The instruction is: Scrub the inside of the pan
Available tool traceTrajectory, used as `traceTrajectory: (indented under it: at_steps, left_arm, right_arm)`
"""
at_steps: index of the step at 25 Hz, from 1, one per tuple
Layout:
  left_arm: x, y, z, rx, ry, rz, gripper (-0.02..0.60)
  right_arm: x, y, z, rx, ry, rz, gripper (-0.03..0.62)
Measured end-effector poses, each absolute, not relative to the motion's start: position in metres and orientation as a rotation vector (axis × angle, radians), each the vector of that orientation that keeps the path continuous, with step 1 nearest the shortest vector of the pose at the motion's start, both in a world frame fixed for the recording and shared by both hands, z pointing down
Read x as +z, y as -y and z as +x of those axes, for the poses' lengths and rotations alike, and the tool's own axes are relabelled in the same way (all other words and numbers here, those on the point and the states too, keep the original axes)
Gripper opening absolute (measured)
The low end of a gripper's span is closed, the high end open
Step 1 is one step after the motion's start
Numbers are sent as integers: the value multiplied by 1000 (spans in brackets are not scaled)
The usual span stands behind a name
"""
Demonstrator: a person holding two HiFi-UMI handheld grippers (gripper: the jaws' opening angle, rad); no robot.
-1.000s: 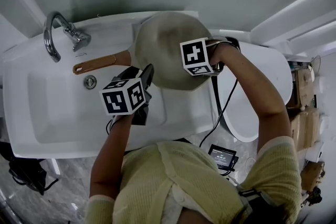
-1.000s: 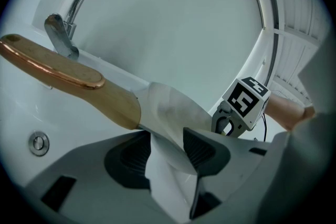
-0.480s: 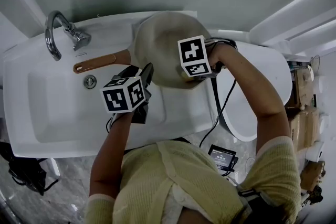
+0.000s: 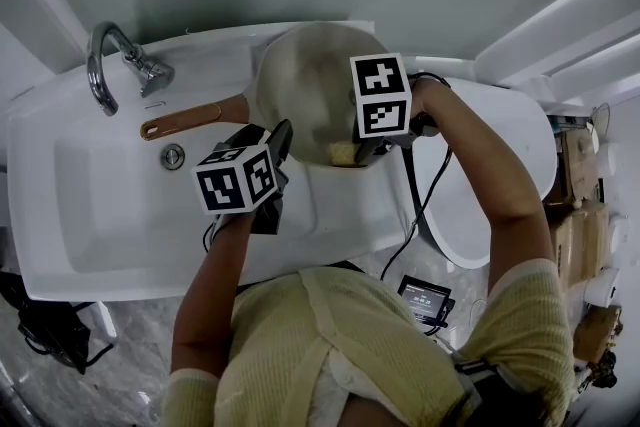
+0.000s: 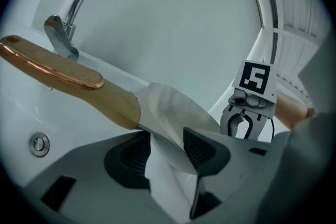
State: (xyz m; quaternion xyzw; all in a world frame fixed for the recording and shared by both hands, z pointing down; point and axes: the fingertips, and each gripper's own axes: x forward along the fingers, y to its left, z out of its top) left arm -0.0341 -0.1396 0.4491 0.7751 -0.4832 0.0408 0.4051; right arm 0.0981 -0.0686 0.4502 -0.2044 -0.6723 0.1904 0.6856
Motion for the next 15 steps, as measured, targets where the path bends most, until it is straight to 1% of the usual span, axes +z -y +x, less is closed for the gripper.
traceTrajectory:
  at_steps: [9, 15]
  left_arm:
    - [450, 140, -34, 103, 1215, 1956, 235]
    - [450, 140, -35, 99, 1206, 1955, 235]
  right_arm:
    - [443, 64, 82, 443, 1656, -461, 81]
    - [441, 63, 76, 452, 1791, -383, 81]
